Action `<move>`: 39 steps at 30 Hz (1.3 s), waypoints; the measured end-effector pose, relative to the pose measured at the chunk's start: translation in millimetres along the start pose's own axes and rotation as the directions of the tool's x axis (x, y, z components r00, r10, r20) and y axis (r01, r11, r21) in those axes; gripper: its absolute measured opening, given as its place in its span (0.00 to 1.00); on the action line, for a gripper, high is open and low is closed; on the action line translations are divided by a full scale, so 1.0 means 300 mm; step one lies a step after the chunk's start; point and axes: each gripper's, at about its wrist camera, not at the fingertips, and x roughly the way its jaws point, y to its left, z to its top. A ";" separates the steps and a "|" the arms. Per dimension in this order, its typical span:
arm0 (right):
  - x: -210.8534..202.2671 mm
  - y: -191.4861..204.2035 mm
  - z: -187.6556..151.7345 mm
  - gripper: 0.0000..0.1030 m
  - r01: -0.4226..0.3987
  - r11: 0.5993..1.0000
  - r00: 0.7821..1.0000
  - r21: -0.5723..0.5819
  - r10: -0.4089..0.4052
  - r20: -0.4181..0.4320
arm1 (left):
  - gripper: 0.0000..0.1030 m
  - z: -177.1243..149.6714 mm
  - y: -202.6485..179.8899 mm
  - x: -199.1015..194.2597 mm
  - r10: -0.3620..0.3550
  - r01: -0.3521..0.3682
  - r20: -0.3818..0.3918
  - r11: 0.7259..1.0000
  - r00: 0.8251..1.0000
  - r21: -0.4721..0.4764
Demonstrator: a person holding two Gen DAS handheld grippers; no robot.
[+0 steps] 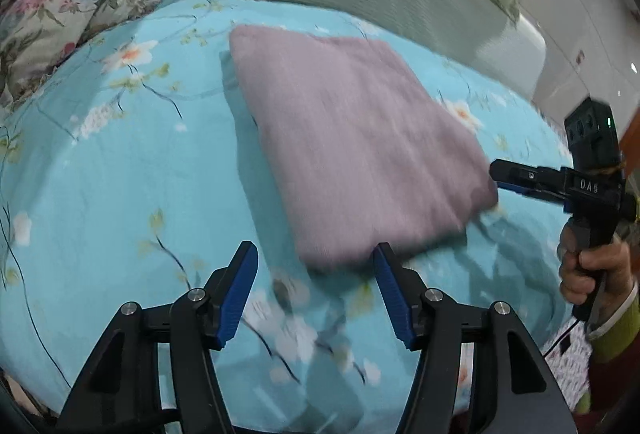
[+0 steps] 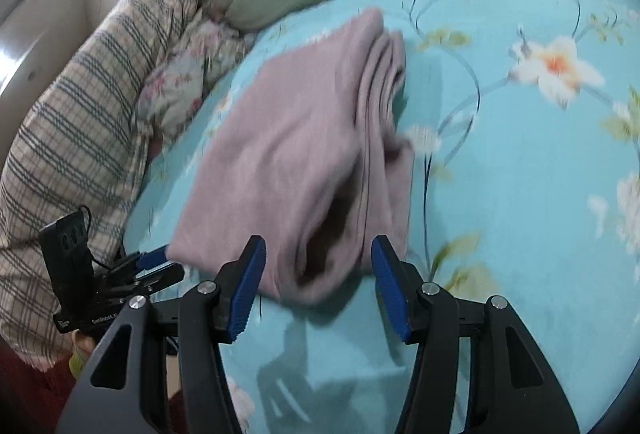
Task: Fold small clothes
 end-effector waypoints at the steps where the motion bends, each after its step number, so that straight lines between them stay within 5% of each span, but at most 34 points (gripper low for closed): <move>1: 0.008 -0.004 -0.004 0.55 0.002 1.000 1.000 0.007 -0.002 -0.005 | 0.59 -0.013 -0.010 0.013 0.018 -0.018 -0.008 1.000 1.000 0.017; 8: 0.061 -0.056 0.029 0.55 -0.046 0.997 0.999 0.057 0.047 -0.010 | 0.59 0.004 -0.030 0.064 0.066 -0.066 0.012 0.998 0.998 0.013; 11: 0.084 -0.092 0.039 0.55 -0.084 0.990 0.996 0.117 0.086 -0.008 | 0.55 0.017 -0.009 0.098 0.163 -0.163 0.011 0.987 0.986 -0.004; 13: 0.100 -0.117 0.043 0.50 -0.109 0.980 0.994 0.164 0.111 -0.003 | 0.52 0.019 0.020 0.096 0.143 -0.142 0.013 0.988 0.990 -0.060; 16: 0.128 -0.121 0.056 0.11 -0.117 0.976 0.992 0.181 0.125 -0.030 | 0.43 0.017 0.024 0.080 0.147 -0.143 0.031 0.986 0.989 -0.087; 17: 0.121 -0.106 0.066 0.10 -0.113 0.980 0.993 0.162 0.119 -0.025 | 0.31 0.015 0.012 0.077 0.141 -0.138 0.035 0.987 0.989 -0.077; 19: 0.069 -0.055 0.096 0.10 -0.104 0.991 0.995 0.087 0.103 0.015 | 0.13 0.019 -0.014 0.076 0.121 -0.119 0.034 0.992 0.992 -0.049; 21: -0.016 -0.006 0.130 0.09 -0.101 0.995 0.990 0.014 0.100 0.096 | 0.11 0.023 -0.046 0.068 0.159 -0.158 0.043 0.987 0.986 -0.018; 26: 0.009 -0.072 0.147 0.09 0.068 0.998 0.996 -0.017 -0.066 0.061 | 0.07 0.024 -0.042 0.091 0.163 -0.163 0.004 0.986 0.987 -0.026; 29: 0.105 -0.152 0.098 0.09 0.045 0.998 0.999 0.045 -0.044 -0.022 | 0.07 0.013 -0.044 0.111 0.166 -0.166 -0.014 0.986 0.986 -0.028; 33: 0.091 -0.147 0.079 0.17 0.006 0.998 1.000 0.059 -0.005 -0.015 | 0.07 0.007 -0.028 0.104 0.153 -0.154 -0.020 0.987 0.988 -0.036; 36: 0.045 -0.129 0.082 0.31 0.054 0.998 0.999 0.033 -0.054 -0.005 | 0.08 0.005 0.004 0.097 0.094 -0.096 -0.039 0.994 0.995 -0.059; 39: -0.028 -0.139 0.119 0.31 0.036 0.998 0.998 0.058 -0.038 0.048 | 0.10 0.005 0.022 0.063 0.022 -0.025 -0.067 0.999 0.998 -0.041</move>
